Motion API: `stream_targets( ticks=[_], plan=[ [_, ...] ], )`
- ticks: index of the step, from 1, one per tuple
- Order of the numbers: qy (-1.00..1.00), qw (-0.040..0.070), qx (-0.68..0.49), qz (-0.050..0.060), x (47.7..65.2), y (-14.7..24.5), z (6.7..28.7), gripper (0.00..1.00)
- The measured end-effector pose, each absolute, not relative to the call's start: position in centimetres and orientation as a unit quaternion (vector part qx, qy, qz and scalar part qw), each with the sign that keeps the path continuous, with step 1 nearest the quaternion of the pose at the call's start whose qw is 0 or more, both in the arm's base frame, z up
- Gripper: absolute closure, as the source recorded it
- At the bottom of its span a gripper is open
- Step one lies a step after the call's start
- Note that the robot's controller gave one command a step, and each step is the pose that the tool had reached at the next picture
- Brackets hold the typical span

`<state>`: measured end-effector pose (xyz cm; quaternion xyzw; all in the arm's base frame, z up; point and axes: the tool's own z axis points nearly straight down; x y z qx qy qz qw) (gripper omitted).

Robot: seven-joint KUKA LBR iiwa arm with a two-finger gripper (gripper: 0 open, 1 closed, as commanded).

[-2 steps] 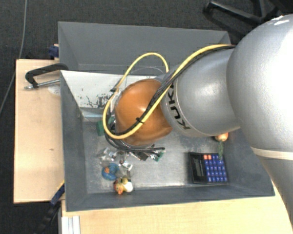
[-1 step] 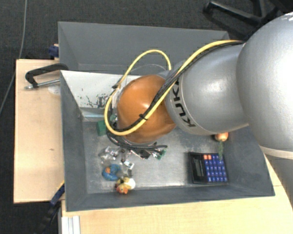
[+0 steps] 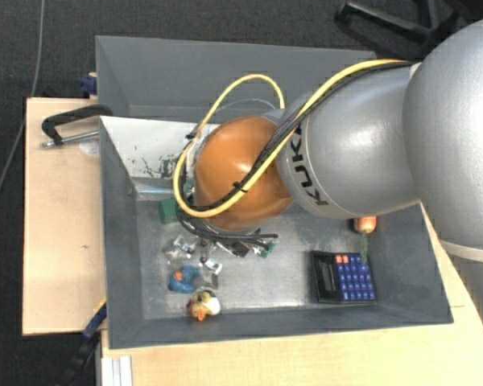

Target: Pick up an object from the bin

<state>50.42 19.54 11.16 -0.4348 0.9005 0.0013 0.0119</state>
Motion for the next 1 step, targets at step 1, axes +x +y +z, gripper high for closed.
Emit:
stream_targets(
  ticks=[1],
  plan=[
    [0.901, 0.013, -0.434, 0.001, 50.45, 19.59, 11.96, 1.0]
  ],
)
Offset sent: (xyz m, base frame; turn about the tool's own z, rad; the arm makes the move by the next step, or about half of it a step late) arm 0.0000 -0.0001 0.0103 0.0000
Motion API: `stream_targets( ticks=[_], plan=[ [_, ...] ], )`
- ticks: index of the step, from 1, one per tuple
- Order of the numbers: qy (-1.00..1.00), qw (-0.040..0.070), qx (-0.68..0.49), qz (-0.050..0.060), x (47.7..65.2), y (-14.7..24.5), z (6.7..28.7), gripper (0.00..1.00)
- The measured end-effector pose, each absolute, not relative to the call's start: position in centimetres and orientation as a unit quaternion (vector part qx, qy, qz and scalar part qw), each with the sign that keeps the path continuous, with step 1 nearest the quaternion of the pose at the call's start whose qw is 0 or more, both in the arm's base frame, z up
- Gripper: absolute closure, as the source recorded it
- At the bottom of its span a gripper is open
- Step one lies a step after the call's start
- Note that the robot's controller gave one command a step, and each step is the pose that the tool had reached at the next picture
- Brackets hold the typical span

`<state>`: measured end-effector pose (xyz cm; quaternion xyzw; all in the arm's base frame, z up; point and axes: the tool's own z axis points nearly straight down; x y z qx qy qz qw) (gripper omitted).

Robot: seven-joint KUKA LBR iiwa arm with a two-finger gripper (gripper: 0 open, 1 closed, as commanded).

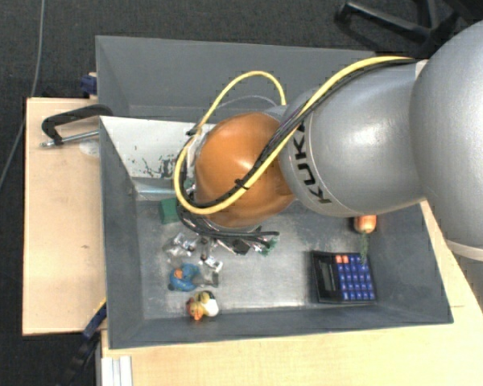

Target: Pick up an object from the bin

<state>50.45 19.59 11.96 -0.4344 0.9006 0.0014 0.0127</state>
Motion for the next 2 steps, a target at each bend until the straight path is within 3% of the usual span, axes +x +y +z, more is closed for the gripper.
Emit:
stream_targets(
  ticks=[2],
  plan=[
    [0.901, 0.012, -0.434, 0.002, 50.4, 19.64, 13.08, 1.0]
  ],
)
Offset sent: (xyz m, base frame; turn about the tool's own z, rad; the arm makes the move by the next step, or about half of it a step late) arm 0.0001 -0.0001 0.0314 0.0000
